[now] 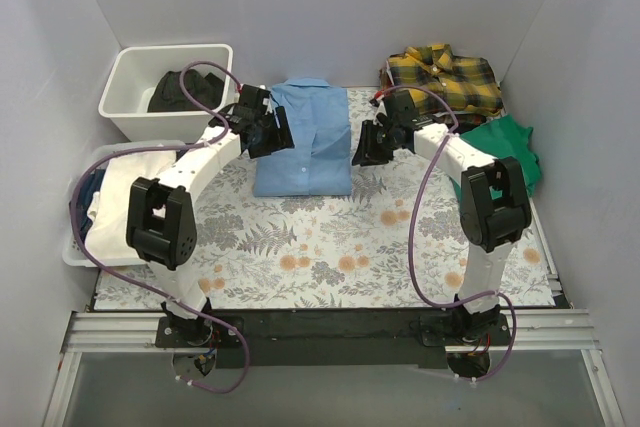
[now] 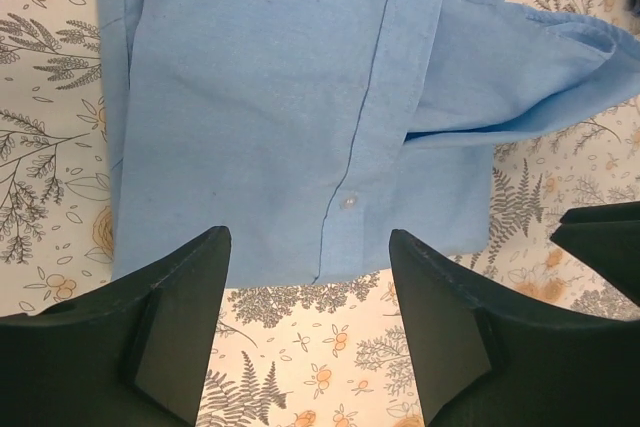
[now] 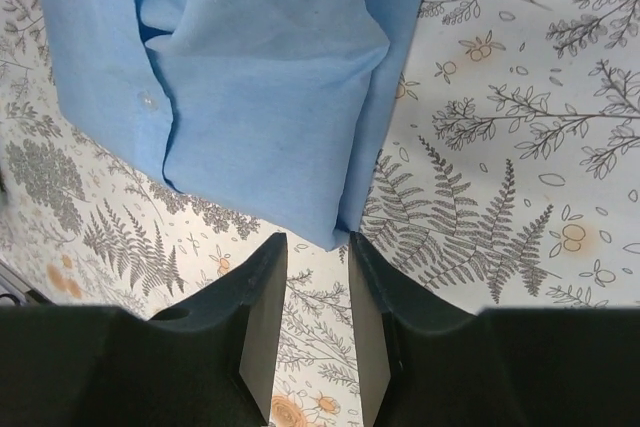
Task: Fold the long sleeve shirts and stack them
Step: Fold the shirt
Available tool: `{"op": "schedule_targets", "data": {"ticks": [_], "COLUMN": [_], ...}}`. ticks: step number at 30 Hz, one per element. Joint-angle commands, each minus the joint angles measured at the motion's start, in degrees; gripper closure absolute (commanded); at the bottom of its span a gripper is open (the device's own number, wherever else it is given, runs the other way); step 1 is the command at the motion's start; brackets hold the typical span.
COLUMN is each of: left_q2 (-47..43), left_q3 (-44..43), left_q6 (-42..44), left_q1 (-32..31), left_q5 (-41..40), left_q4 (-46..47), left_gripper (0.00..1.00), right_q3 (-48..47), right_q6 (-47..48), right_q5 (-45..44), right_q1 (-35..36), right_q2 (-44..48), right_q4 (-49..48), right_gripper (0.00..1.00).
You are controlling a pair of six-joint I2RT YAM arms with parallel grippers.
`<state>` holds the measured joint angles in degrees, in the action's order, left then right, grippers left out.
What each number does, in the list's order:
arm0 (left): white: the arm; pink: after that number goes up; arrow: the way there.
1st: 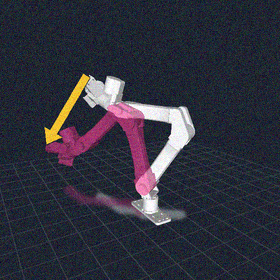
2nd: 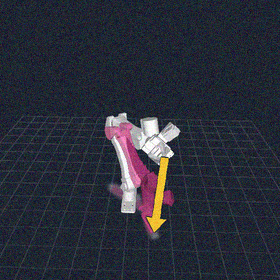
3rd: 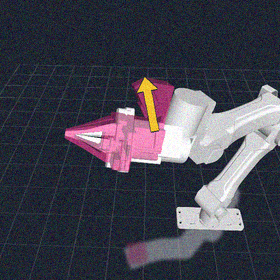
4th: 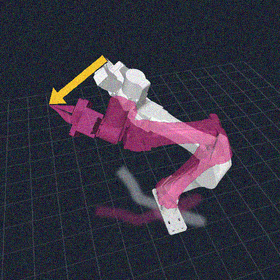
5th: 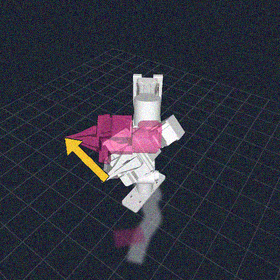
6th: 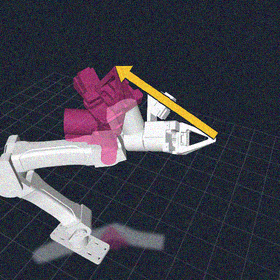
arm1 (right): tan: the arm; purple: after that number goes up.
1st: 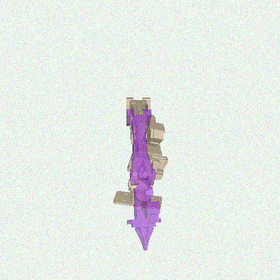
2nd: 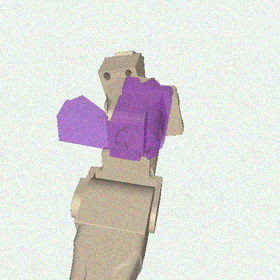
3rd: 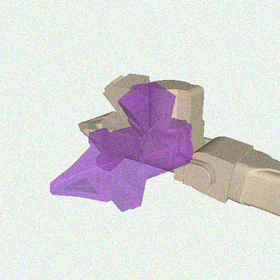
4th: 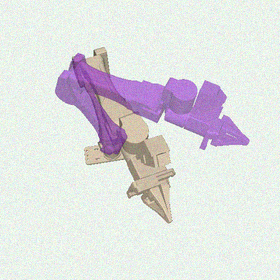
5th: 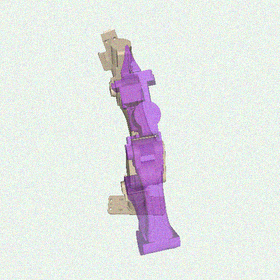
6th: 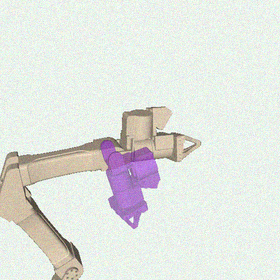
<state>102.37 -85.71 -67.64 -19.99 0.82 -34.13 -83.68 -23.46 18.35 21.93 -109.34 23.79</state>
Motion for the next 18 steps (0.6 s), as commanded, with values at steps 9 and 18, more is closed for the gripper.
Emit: {"op": "schedule_targets", "data": {"ticks": [9,18], "left_q2": [7.83,6.45], "left_q3": [-5.77,-2.45], "left_q6": [-0.83,-2.67], "left_q1": [-4.97,-6.91], "left_q5": [-4.42,-4.86], "left_q4": [-1.37,-5.15], "left_gripper": [0.37,0.37], "right_q3": [-27.21,-44.63], "right_q6": [1.93,-2.55], "right_q5": [6.43,8.20], "right_q1": [0.21,0.04], "right_q2": [-19.58,-34.80], "right_q4": [3.01,2.58], "right_gripper": [0.62,0.63]}}
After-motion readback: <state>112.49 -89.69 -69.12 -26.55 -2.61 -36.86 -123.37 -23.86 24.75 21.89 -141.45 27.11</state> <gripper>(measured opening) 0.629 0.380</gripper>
